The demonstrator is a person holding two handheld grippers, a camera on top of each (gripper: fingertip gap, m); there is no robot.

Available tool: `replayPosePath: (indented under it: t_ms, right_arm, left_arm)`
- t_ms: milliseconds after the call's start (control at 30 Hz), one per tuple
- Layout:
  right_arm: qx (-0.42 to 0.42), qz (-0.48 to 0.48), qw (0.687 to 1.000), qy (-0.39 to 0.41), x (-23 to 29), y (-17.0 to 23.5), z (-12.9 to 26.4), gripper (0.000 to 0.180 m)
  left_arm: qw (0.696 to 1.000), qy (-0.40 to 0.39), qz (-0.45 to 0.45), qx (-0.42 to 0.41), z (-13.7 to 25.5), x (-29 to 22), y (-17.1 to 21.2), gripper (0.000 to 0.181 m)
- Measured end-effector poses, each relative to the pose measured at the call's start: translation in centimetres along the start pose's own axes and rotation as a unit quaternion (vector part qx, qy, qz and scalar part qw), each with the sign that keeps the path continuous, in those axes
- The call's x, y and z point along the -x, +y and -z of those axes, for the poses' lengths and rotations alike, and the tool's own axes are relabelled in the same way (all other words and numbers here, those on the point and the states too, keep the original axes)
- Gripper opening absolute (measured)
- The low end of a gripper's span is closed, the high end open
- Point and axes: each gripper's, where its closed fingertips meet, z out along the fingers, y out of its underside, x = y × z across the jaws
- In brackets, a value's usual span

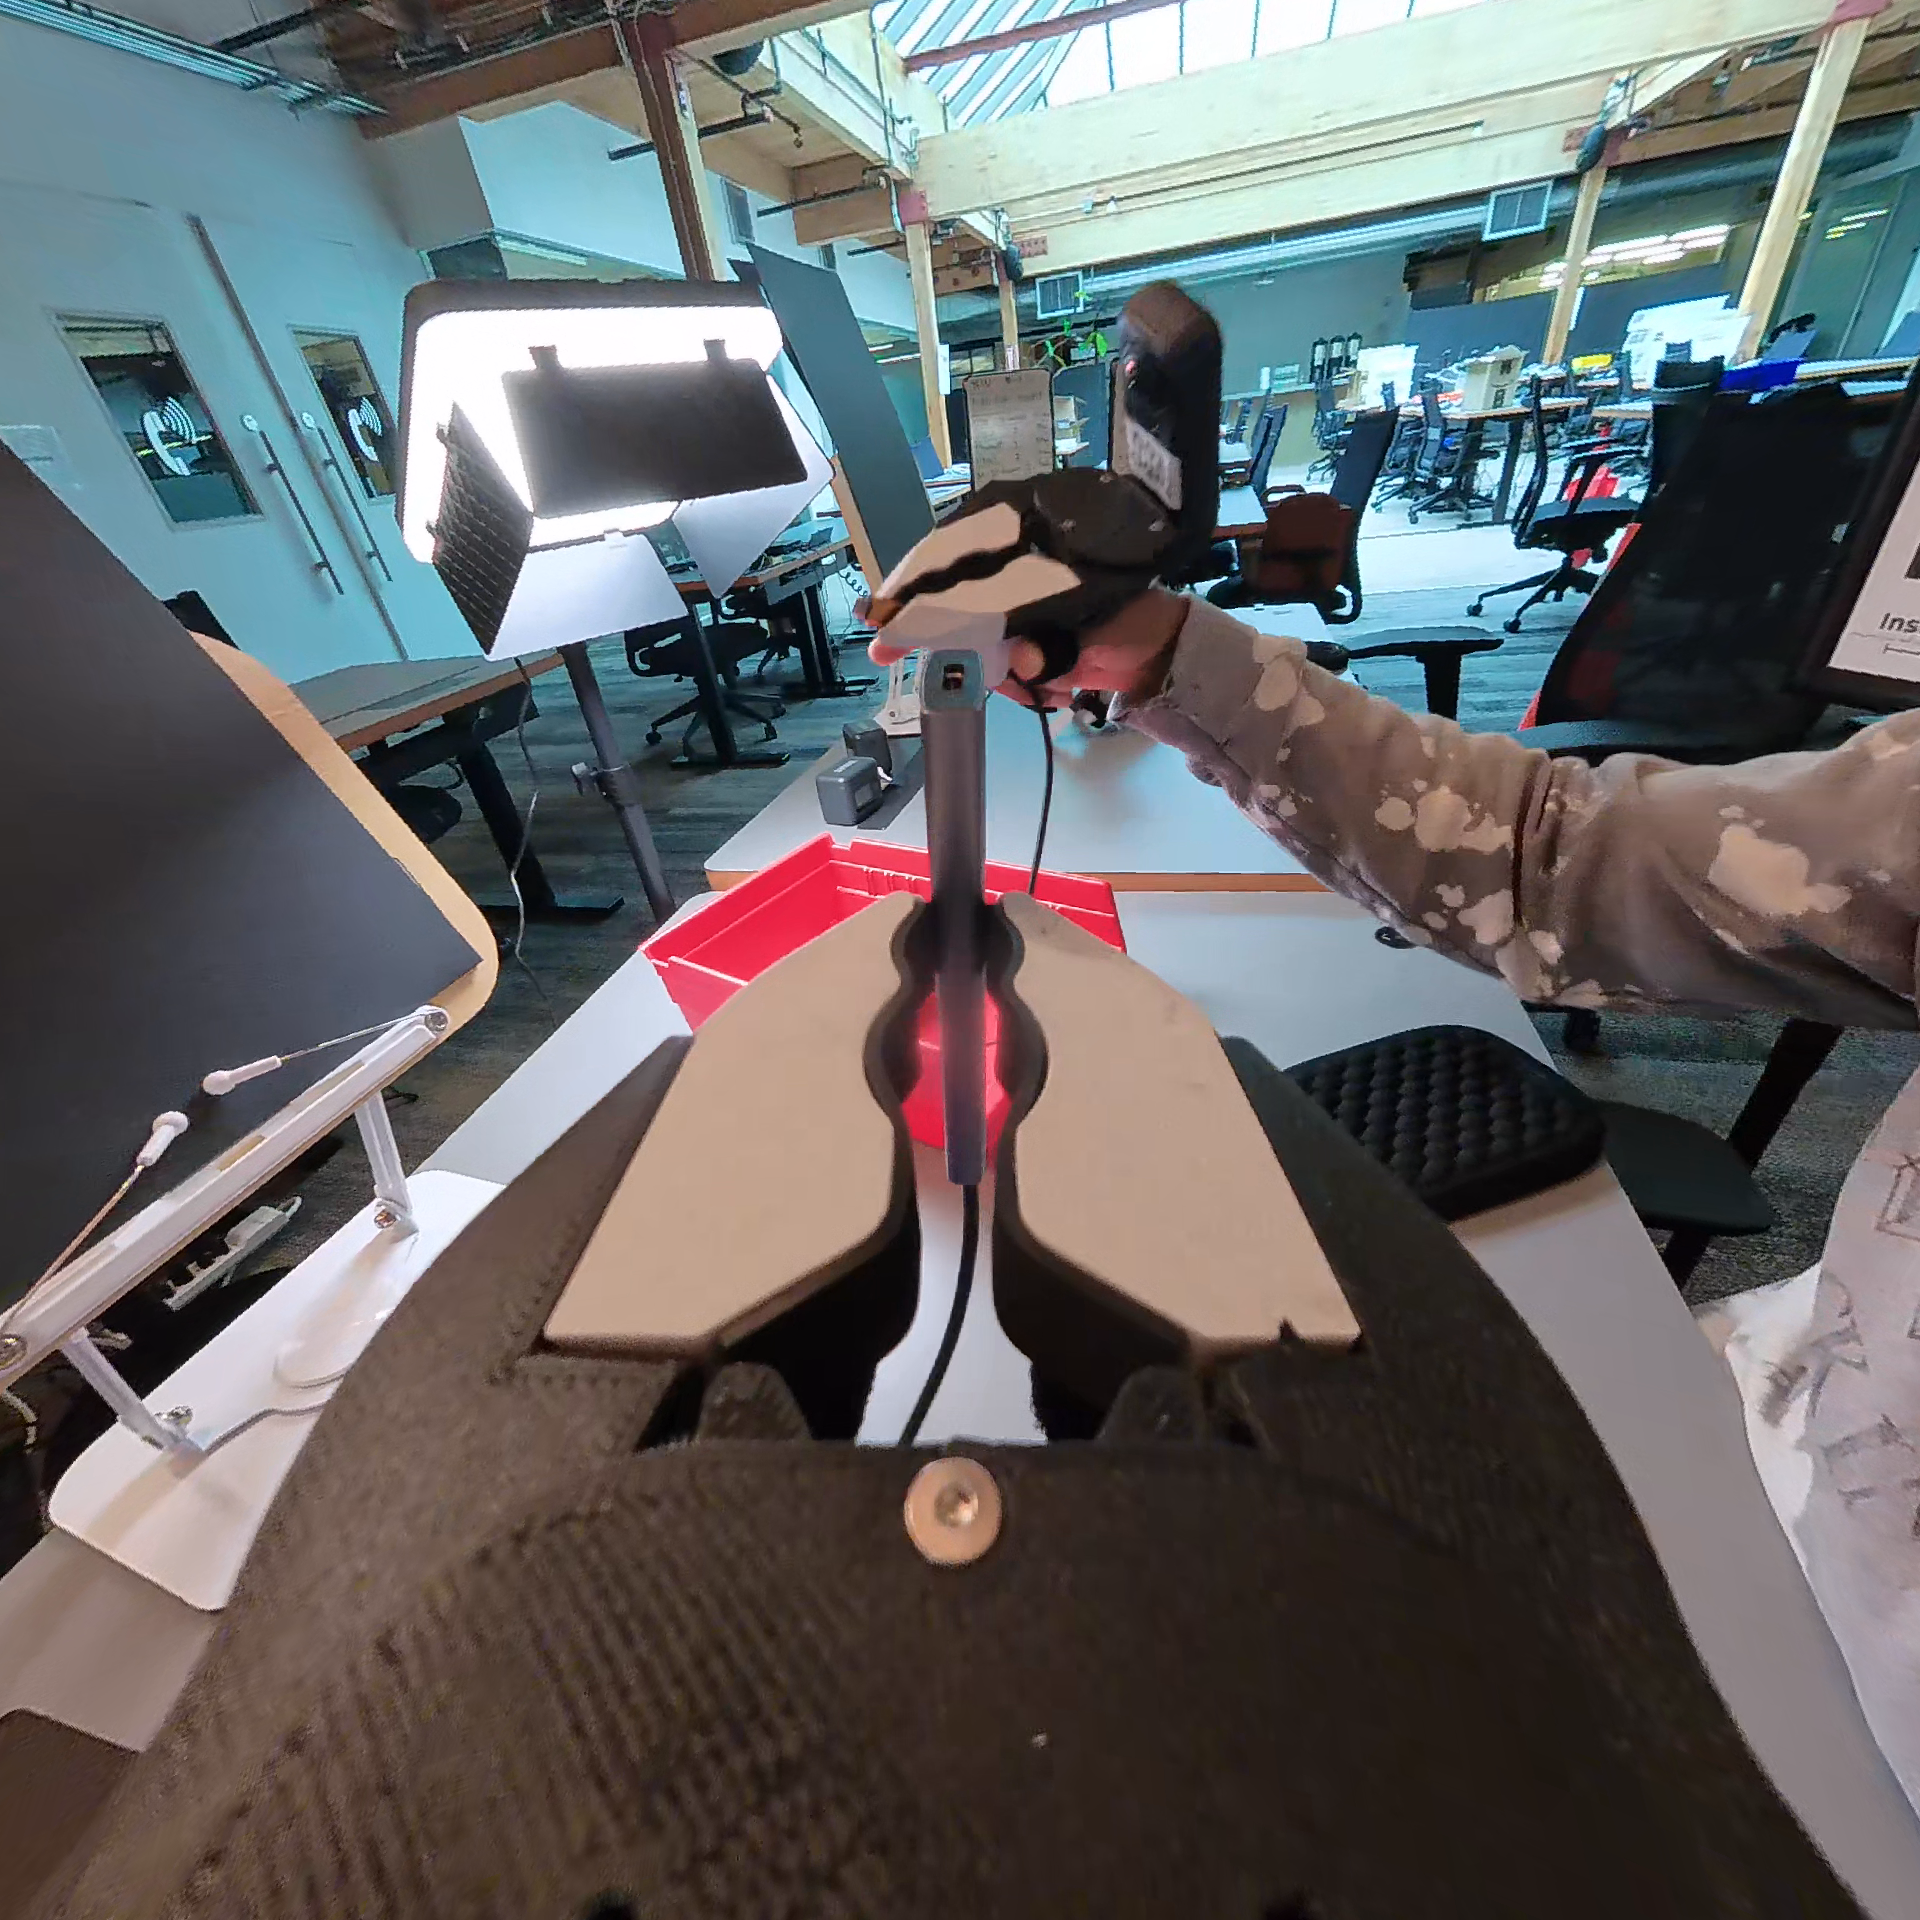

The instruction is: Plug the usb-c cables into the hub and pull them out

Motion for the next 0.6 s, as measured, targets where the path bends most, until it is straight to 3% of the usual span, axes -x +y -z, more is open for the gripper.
replayPosePath:
  t_ms: [67, 267, 367, 467, 600]
  right_arm:
    - [0.048, 0.029, 0.998, 0.014, -0.1, 3.5, -0.9, 0.007]
    - [0.199, 0.022, 0.978, -0.055, 4.7, 15.1, -2.0, 0.008]
    - [0.269, 0.022, 0.958, -0.101, 7.1, 19.0, -1.7, 0.012]
    - [0.329, 0.024, 0.933, -0.141, 8.3, 20.8, -0.7, 0.031]
    - [0.296, 0.005, 0.945, -0.136, 7.1, 17.5, -0.5, 0.037]
  left_arm:
    - [1.0, 0.0, -0.003, -0.001, 0.1, -0.1, -0.1, 0.01]
    - [1.0, 0.0, -0.011, 0.01, 0.0, -0.3, 0.0, 0.01]
    - [1.0, 0.006, -0.007, 0.018, -0.4, -0.4, 0.5, 0.01]
    - [0.999, 0.009, -0.001, 0.04, -1.3, -0.3, 1.6, 0.01]
    - [0.997, 0.024, 0.005, 0.071, -2.8, -0.6, 3.4, 0.01]
